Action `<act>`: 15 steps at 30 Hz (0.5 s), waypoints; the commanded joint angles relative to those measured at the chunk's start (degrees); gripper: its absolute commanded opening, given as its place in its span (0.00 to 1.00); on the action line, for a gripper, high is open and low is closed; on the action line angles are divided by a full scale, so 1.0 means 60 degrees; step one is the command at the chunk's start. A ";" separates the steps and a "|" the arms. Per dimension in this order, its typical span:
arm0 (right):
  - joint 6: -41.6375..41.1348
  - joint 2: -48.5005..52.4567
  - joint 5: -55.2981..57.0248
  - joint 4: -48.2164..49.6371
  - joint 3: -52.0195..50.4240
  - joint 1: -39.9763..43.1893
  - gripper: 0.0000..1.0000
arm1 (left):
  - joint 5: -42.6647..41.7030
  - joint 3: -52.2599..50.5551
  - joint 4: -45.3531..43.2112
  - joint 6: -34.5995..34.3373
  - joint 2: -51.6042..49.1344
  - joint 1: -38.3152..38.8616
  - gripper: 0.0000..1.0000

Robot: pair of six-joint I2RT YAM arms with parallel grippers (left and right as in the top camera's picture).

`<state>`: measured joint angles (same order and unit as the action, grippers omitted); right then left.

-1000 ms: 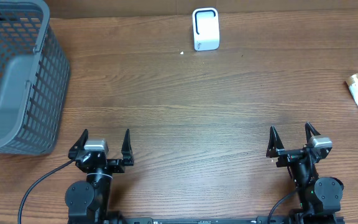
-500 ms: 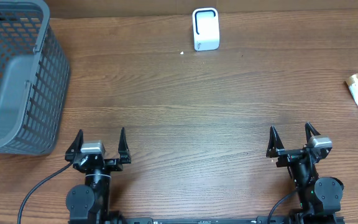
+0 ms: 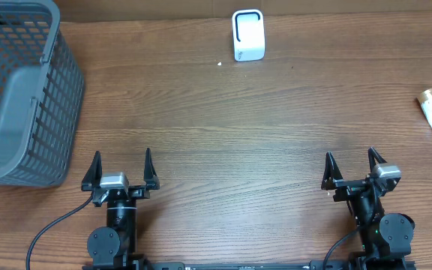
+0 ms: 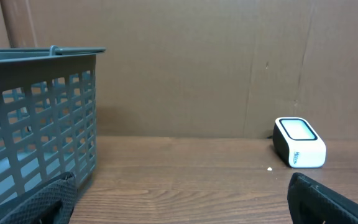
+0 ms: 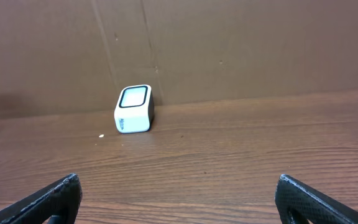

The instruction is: Scan the item barcode

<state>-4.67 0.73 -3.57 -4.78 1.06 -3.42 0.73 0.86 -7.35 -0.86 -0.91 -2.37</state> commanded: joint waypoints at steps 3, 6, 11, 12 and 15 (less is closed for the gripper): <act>0.0036 -0.0095 0.0087 0.0033 -0.0102 -0.0055 1.00 | 0.0193 -0.0098 0.0044 0.0153 0.0124 -0.0040 1.00; 0.0036 -0.0095 0.0087 0.0033 -0.0102 -0.0055 1.00 | 0.0204 -0.0098 0.0667 0.0153 0.0124 -0.0040 1.00; 0.0036 -0.0095 0.0087 0.0033 -0.0102 -0.0055 1.00 | 0.0197 -0.0098 0.1723 0.0146 0.0124 -0.0036 1.00; 0.0036 -0.0095 0.0087 0.0033 -0.0102 -0.0055 1.00 | 0.0197 -0.0098 0.1945 0.0146 0.0124 -0.0036 1.00; 0.0036 -0.0095 0.0087 0.0033 -0.0102 -0.0055 1.00 | 0.0197 -0.0098 0.1942 0.0149 0.0124 -0.0040 1.00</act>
<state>-4.64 0.73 -3.57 -4.80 1.06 -3.42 1.19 0.51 4.47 -0.84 -0.86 -2.37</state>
